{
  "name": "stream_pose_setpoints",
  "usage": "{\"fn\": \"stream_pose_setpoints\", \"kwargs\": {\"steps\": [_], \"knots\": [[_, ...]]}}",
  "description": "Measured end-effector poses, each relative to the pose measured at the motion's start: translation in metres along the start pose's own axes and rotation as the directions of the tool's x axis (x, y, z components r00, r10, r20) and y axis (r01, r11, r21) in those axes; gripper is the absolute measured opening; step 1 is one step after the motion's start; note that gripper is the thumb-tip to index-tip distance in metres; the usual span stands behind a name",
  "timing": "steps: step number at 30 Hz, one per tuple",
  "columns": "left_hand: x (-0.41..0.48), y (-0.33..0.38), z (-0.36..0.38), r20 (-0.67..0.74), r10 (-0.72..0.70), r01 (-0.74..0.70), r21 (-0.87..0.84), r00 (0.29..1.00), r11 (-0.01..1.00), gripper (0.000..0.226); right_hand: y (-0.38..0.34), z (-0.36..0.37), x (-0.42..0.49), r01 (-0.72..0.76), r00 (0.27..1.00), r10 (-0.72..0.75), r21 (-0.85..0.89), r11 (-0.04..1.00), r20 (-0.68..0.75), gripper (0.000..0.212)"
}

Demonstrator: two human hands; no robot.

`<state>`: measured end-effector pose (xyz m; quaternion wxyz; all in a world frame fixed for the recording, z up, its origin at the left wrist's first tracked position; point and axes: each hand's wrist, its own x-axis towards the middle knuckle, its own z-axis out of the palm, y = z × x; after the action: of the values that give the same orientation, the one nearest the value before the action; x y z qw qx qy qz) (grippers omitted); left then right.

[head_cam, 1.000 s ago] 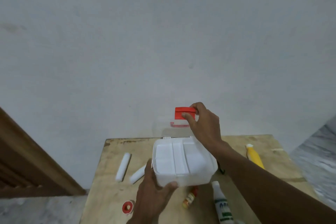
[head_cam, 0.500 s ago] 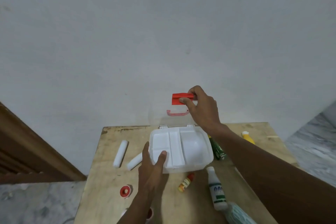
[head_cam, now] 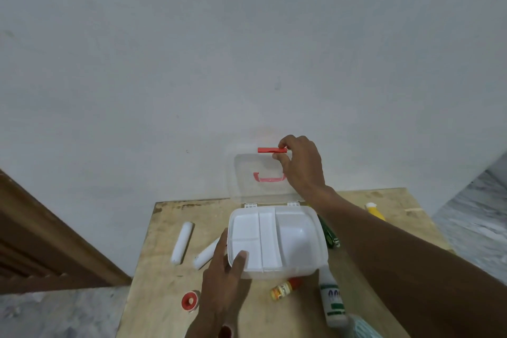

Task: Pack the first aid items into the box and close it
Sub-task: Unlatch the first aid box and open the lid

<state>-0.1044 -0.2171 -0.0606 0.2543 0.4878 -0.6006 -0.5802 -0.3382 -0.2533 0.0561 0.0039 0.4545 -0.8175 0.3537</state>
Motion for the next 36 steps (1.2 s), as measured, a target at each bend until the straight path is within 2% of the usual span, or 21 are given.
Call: {"fn": "stream_pose_setpoints", "kwargs": {"steps": [6, 15, 18, 24, 30, 36], "knots": [[0.003, -0.004, -0.002, 0.012, 0.02, -0.021, 0.021, 1.0, 1.0, 0.074, 0.012, 0.008, 0.009, 0.03, 0.998, -0.03, -0.011, 0.999, 0.05, 0.019], [0.004, -0.005, -0.005, 0.067, 0.045, -0.047, 0.023, 0.997, 0.999, 0.074, 0.031, 0.013, -0.002, 0.232, 0.973, -0.232, -0.173, 0.957, 0.019, 0.044], [0.005, -0.007, -0.006, 0.075, 0.042, -0.045, 0.035, 0.996, 0.998, 0.073, 0.032, 0.009, -0.005, 0.231, 0.973, -0.224, -0.175, 0.957, 0.062, 0.054], [0.005, -0.004, -0.008, 0.079, 0.031, -0.037, 0.074, 0.996, 0.997, 0.091, 0.033, -0.002, -0.012, 0.21, 0.973, -0.191, -0.159, 0.965, 0.126, 0.069], [-0.002, 0.011, -0.013, 0.076, 0.039, -0.051, 0.153, 0.996, 0.987, 0.074, 0.034, -0.012, -0.033, 0.141, 0.984, -0.121, -0.165, 0.976, 0.13, 0.064], [-0.004, 0.021, -0.024, 0.023, 0.127, -0.128, 0.271, 0.992, 0.954, 0.077, 0.034, -0.026, -0.082, -0.025, 0.986, 0.049, -0.149, 0.989, 0.157, 0.059]]}}
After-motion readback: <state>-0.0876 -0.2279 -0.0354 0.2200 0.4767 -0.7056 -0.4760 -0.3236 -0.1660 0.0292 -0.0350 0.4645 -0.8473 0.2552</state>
